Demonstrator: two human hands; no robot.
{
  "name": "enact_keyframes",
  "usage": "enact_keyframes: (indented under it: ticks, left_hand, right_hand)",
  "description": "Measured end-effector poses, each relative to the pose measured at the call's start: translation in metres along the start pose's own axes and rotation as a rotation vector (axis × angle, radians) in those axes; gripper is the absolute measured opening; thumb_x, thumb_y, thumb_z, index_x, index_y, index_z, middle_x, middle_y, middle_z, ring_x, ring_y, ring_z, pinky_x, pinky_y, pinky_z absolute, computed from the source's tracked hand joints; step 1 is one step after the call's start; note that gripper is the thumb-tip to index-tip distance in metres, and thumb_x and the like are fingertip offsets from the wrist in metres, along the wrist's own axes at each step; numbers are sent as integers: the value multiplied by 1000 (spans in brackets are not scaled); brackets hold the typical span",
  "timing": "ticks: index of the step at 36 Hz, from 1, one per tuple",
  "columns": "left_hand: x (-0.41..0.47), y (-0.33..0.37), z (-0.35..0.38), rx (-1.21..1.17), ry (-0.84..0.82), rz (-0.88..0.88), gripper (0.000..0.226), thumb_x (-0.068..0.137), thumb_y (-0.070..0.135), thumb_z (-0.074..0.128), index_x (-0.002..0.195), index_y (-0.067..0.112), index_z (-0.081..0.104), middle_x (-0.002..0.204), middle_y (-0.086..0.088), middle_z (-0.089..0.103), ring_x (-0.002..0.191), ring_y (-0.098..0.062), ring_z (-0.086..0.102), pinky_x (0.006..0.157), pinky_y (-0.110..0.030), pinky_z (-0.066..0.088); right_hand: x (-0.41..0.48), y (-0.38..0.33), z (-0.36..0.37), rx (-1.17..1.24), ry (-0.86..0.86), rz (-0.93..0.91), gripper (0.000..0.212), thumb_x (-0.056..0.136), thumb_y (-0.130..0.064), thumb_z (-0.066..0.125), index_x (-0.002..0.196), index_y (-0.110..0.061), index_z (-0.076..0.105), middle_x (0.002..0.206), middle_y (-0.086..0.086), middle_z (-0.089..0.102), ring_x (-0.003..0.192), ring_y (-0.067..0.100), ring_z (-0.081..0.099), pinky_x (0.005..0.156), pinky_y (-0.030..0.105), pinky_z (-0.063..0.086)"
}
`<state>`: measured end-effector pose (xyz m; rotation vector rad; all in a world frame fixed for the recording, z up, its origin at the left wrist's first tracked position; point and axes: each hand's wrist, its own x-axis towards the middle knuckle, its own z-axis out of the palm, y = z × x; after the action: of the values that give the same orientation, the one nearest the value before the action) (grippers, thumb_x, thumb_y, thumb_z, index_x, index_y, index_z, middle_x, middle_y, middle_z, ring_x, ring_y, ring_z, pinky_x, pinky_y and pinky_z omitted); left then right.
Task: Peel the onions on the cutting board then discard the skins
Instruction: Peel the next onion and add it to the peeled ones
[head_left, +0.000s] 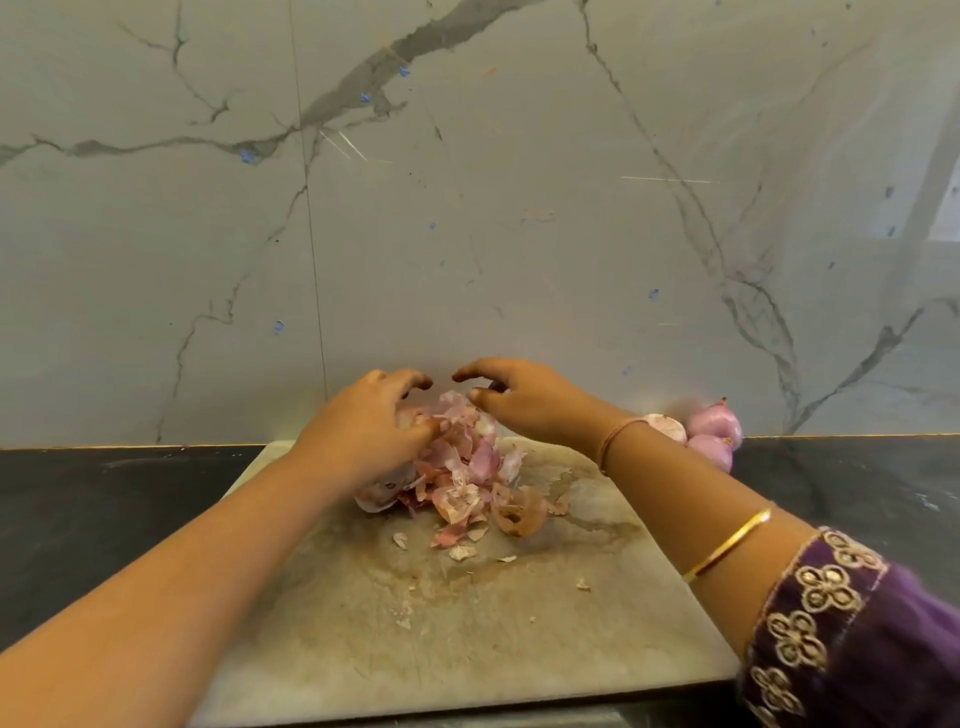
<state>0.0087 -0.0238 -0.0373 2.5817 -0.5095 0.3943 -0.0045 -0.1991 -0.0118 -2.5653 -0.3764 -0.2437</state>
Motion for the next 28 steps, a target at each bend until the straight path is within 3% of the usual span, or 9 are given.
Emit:
enact_keyframes:
  ticks: [3,7,11,16,21,25,28]
  left_hand:
    - [1,-2,0,42,-30,-17,50,87,42,60,134,27,48,135,0,49,121,-18,49,98,-34,42]
    - [1,-2,0,35,-9,-25,45,88,33,58,132,28,49,134,1,50,120,-17,50,99,-35,43]
    - [2,-3,2,6,19,-24,47,87,28,58,133,30,48,134,3,49,121,-16,48,99,-37,44]
    - [1,-3,3,-26,83,-7,51,86,21,54,135,29,45,133,4,51,126,-17,43,100,-39,42]
    - [1,-3,-1,-80,209,-15,47,88,14,51,134,27,46,130,6,51,125,-17,40,99,-34,40]
    - [1,-4,-3,-136,308,-29,44,88,10,49,129,26,50,125,8,55,124,-16,43,94,-33,41]
    - [1,-4,-4,-158,351,-32,41,89,9,47,126,25,52,121,9,56,119,-16,46,87,-31,42]
  right_hand:
    - [8,-2,10,-8,-65,-2,36,104,-27,42,138,-24,51,143,0,51,130,21,46,100,25,34]
    - [12,3,15,-6,-48,5,32,103,-22,41,131,-18,57,133,4,58,119,22,52,89,22,36]
    - [10,14,17,31,-28,47,31,100,-17,41,129,-15,53,126,9,59,105,22,53,85,29,41]
    - [5,20,25,36,-44,69,43,94,-30,53,132,-15,39,111,9,62,94,24,61,84,38,53]
    - [8,15,36,-72,-33,80,41,89,-41,55,120,-17,42,104,6,61,93,26,59,85,48,52]
    - [7,15,39,-33,24,90,37,87,-38,58,111,-15,42,90,5,59,82,25,58,72,42,52]
    - [5,17,35,35,74,54,34,85,-30,62,107,-13,42,80,2,54,69,18,51,58,32,43]
